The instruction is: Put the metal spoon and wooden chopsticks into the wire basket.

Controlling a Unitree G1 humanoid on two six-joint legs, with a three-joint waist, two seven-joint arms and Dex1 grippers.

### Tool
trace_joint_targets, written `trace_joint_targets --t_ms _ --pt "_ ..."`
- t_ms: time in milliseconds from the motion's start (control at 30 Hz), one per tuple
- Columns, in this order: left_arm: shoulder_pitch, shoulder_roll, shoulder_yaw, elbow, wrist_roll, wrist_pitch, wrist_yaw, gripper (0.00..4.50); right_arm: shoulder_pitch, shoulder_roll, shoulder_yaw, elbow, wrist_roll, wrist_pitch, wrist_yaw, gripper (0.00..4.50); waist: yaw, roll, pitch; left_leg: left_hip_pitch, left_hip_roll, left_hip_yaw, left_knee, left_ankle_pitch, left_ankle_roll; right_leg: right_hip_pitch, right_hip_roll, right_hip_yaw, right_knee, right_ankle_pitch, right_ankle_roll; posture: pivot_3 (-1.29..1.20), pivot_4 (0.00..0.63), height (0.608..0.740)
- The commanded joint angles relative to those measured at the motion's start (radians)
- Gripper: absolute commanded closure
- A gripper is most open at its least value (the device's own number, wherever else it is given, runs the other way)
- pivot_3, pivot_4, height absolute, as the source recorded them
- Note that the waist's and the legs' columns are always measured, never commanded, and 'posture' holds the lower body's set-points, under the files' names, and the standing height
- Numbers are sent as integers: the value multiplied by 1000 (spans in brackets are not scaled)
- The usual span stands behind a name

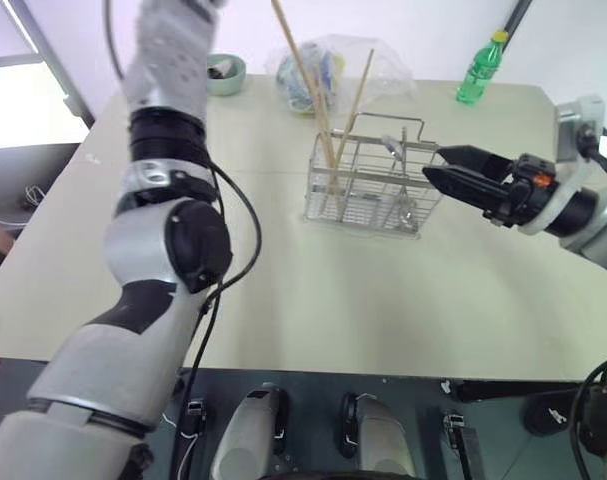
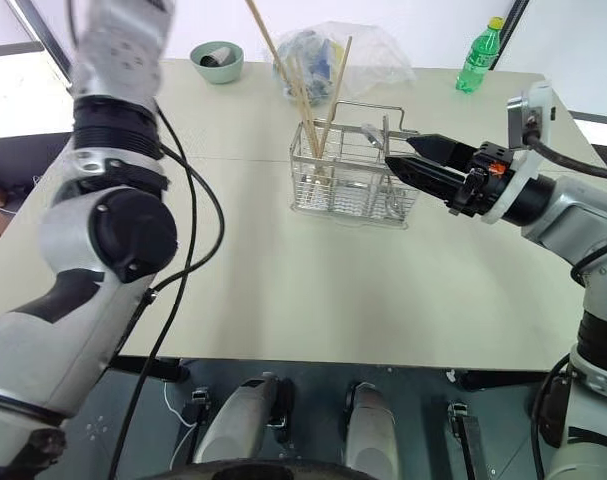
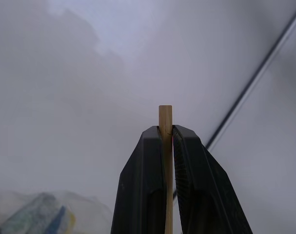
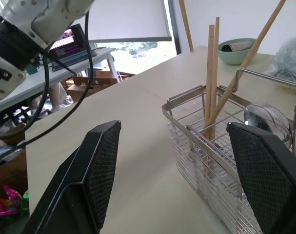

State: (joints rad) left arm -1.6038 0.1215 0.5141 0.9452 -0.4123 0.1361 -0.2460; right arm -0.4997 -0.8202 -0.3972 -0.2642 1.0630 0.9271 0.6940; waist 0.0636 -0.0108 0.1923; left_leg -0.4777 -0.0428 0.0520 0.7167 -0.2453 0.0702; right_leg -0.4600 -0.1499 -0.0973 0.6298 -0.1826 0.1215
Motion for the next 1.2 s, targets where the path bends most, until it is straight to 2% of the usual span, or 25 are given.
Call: trace_joint_targets --t_ms 33,300,433,600,633,767,833,900,933,1000,1100,1200 --pt "-2 -25 -93 16 49 -76 -63 4486 22 -4 -65 -55 42 -3 -29 928 -2 0 0 0 0 0 0 0 1 0 0 0 0 0 0 0 150 686" --pt "114 -121 -288 -9 180 -210 -134 4486 66 -19 -99 -78 62 -13 -59 928 -1 0 0 0 0 0 0 -2 2 0 -1 0 0 0 0 0 150 686" --pt "181 -131 -340 -63 199 -222 -159 2975 65 -34 -106 -65 59 -17 -51 928 -2 0 0 0 0 0 0 -2 3 -1 -1 1 0 0 0 0 150 686" --pt "218 -126 -347 -156 175 -187 -158 343 54 -43 -94 -47 51 -23 -42 928 -1 0 0 0 1 0 0 -2 3 -1 -1 1 0 0 0 0 150 686" --pt "222 -123 -337 -188 158 -163 -151 46 49 -43 -89 -43 48 -25 -40 928 -1 0 0 0 1 0 0 -2 3 -1 -1 1 0 0 0 0 150 686" --pt "228 -76 -301 -338 88 -13 -129 46 34 -48 -73 -26 29 -34 -23 928 -3 0 0 0 1 -1 0 -2 3 -1 -1 1 0 0 0 0 150 686" --pt "216 -15 -284 -416 43 100 -144 46 27 -57 -66 -11 14 -42 -6 928 -5 1 0 0 1 -1 0 -2 3 -1 -1 1 0 0 0 0 150 686" --pt "189 113 -282 -478 -12 278 -237 46 20 -76 -53 15 -18 -58 30 928 -21 1 0 0 1 -1 0 -2 3 -2 0 1 0 0 0 0 150 686" --pt "194 207 -312 -516 -25 367 -335 46 17 -89 -44 34 -40 -70 53 928 -27 1 0 0 1 -1 0 -2 3 -2 0 1 1 0 0 0 150 686" --pt "219 325 -365 -578 -36 463 -459 46 16 -104 -35 59 -67 -88 86 928 -41 2 0 0 1 -1 -1 -2 3 -3 1 1 1 0 -1 0 150 686" --pt "344 530 -479 -695 28 420 -684 46 11 -125 -29 111 -107 -114 133 928 -48 4 -1 0 1 -1 -2 1 -2 -1 1 1 1 -1 0 0 150 686" --pt "502 712 -506 -763 57 393 -828 46 12 -153 -16 162 -154 -138 191 928 -49 5 -1 2 0 1 -1 1 -2 1 0 1 0 -1 -1 0 150 686"
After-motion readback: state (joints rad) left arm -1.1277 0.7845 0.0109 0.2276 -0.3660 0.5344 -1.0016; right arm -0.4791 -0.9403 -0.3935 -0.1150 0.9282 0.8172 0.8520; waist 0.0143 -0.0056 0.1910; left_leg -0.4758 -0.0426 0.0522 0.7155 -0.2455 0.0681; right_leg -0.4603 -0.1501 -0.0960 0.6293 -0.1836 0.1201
